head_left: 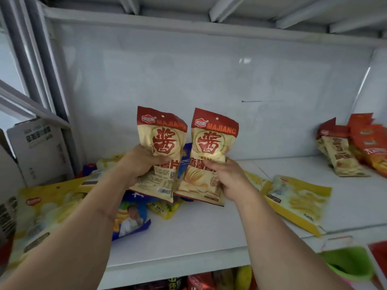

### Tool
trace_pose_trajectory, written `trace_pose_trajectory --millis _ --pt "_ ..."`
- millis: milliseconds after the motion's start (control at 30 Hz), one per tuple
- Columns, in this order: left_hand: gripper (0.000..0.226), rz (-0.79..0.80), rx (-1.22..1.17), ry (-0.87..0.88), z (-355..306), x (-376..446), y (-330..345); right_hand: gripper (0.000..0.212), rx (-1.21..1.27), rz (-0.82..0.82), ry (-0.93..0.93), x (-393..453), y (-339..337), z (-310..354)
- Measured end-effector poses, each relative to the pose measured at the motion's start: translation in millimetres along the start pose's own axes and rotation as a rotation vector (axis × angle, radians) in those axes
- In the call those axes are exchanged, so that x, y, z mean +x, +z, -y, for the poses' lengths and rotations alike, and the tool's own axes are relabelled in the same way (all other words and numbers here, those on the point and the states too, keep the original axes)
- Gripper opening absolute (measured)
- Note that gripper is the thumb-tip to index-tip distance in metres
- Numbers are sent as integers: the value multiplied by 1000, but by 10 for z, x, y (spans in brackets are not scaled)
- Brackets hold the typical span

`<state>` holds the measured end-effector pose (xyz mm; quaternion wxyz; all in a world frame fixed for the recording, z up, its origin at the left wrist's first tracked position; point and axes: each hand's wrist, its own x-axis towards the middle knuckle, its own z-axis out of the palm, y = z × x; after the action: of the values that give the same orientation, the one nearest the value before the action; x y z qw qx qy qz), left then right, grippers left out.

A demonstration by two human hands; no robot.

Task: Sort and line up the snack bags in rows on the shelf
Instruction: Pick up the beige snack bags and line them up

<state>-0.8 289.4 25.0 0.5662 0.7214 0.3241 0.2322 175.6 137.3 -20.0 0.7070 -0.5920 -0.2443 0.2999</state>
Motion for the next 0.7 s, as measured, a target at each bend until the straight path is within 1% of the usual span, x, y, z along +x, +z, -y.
trace_pose_trajectory --millis 67,200,333,467,567,667,700 --pt "26 66 -10 -22 -66 -98 202 21 2 -1 -5 -56 -254 52" --pt "10 121 -43 22 -157 -235 659 25 -4 -37 -30 -162 -817 144" --pt "18 212 -112 77 -274 -352 1199 29 10 -93 -61 -281 -1453 257" --pt "28 240 -202 149 -376 -359 1811 31 9 -158 -83 -392 -2075 337" --pt "29 251 -241 201 -435 -351 2262 32 18 -204 -90 -477 -2508 400" --pt "24 245 -316 215 -493 -352 2681 18 22 -247 -115 -549 -2884 459" --pt "23 239 -346 210 -511 -337 2814 17 26 -259 -116 -557 -2998 468"
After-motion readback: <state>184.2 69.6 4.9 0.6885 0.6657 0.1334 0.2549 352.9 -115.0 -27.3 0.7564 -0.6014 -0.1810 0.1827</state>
